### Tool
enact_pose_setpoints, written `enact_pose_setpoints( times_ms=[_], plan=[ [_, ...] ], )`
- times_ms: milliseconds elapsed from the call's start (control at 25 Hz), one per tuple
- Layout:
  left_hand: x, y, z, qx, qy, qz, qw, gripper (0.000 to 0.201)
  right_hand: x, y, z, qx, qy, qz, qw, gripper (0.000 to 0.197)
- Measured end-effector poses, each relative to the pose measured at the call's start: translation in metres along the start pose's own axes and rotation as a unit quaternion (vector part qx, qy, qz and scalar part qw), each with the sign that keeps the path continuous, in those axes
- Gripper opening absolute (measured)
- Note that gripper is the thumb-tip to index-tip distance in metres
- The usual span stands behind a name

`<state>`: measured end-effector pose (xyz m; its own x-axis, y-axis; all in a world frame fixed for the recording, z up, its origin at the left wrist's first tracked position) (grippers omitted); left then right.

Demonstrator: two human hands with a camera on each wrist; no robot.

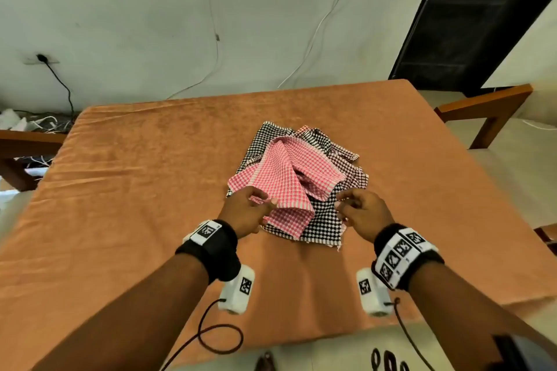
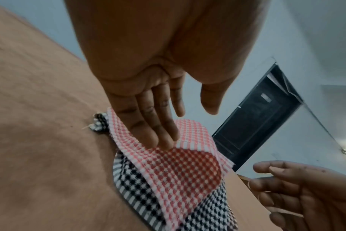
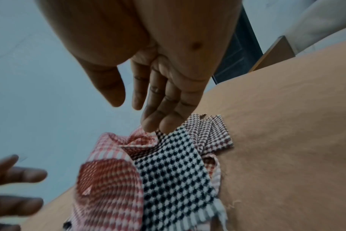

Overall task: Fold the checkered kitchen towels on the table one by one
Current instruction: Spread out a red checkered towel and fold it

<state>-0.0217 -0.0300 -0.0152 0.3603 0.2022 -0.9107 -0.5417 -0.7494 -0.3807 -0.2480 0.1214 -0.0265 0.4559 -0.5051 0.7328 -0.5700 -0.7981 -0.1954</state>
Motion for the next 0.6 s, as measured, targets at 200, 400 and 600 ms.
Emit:
enact_pose_setpoints(
  times_ms=[200,400,600],
  plan=[
    [0.021,0.033,0.015,-0.096,-0.202,-0.141,0.965,0.043,-0.003,0.046,0.008,-0.005,0.068,0.090,0.994,0.016],
    [0.033,0.050,0.014,-0.182,-0.279,-0.143,0.932,0.046,0.002,0.073,0.011,-0.007,0.087,0.101,0.991,0.009],
    [0.032,0.054,-0.010,-0.241,-0.233,-0.110,0.936,0.041,0.005,0.083,-0.010,-0.112,0.093,0.061,0.988,0.013]
  ],
)
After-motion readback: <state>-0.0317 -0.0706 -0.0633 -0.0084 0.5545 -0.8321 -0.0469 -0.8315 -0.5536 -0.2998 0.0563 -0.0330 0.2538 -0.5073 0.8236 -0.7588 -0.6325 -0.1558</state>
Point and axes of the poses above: each hand's wrist, its own y-axis towards the middle knuckle, its own z-axis out of the palm, x = y × z, the point moved 4 cm from there along y, towards the middle knuckle, and after that the axes turned 13 degrees about -y, right-handed, at the moved point
